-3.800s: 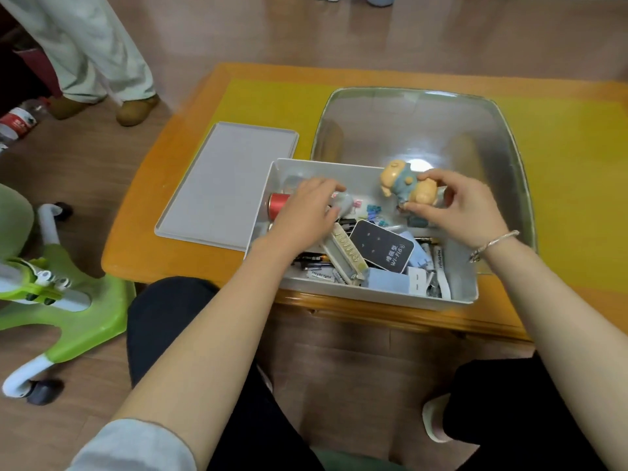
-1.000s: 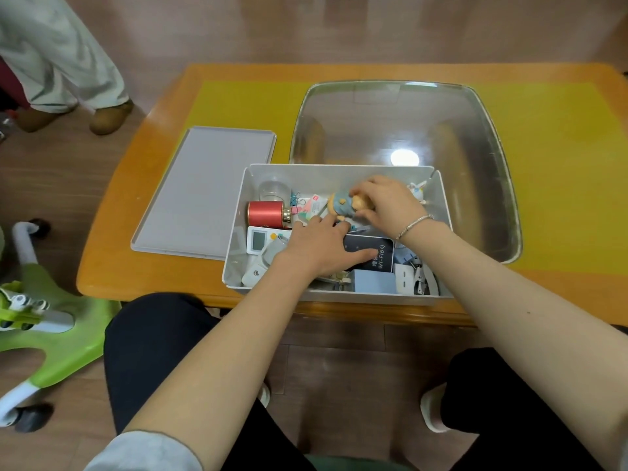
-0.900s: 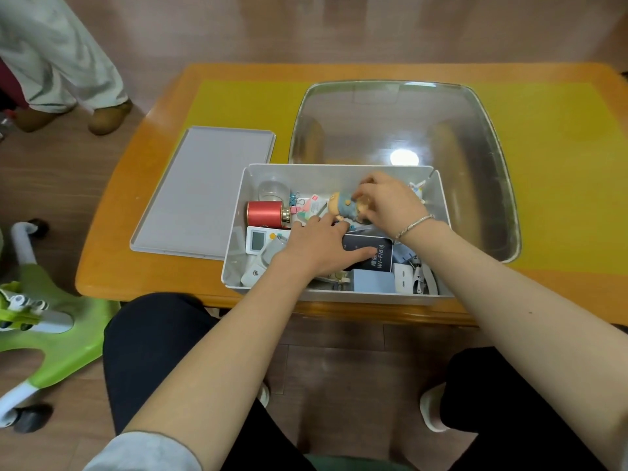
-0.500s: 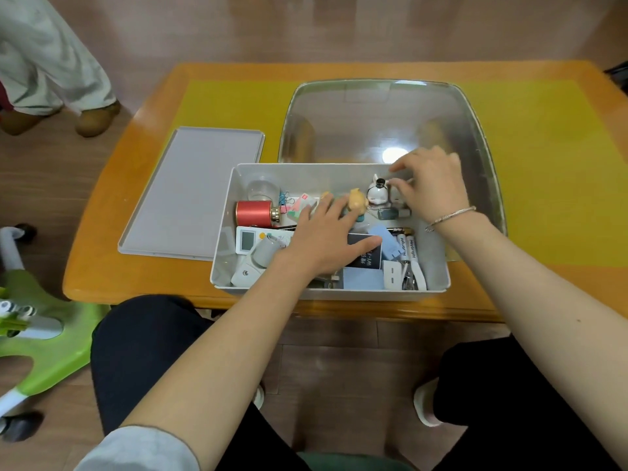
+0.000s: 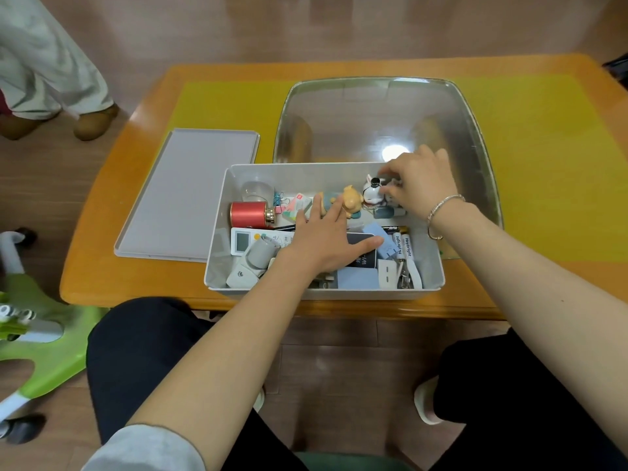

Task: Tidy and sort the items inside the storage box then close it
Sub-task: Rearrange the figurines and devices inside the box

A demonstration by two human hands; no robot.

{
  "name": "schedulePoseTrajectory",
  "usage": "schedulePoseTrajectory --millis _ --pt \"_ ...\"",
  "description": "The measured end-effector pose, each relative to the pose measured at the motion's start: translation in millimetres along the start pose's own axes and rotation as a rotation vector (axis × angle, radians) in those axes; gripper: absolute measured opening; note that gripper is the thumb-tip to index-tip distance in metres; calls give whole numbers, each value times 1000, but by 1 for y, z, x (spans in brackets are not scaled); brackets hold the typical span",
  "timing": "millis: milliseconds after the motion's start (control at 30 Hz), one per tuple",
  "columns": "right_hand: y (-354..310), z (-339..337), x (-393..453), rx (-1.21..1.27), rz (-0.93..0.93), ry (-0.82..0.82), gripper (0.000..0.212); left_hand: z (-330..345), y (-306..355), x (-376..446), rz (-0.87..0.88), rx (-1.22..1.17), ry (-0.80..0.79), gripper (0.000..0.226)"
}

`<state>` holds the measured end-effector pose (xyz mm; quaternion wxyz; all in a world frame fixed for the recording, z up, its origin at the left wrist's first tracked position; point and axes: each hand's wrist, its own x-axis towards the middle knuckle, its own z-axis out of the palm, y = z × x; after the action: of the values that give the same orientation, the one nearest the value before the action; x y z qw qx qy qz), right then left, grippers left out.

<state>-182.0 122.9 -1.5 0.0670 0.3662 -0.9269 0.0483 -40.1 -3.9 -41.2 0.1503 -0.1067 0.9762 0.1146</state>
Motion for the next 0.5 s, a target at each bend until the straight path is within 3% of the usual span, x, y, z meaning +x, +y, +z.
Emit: schedulePoseTrajectory --millis 500 --pt "-6 7 8 -67 -12 -52 23 0 -3 1 15 -41 -6 102"
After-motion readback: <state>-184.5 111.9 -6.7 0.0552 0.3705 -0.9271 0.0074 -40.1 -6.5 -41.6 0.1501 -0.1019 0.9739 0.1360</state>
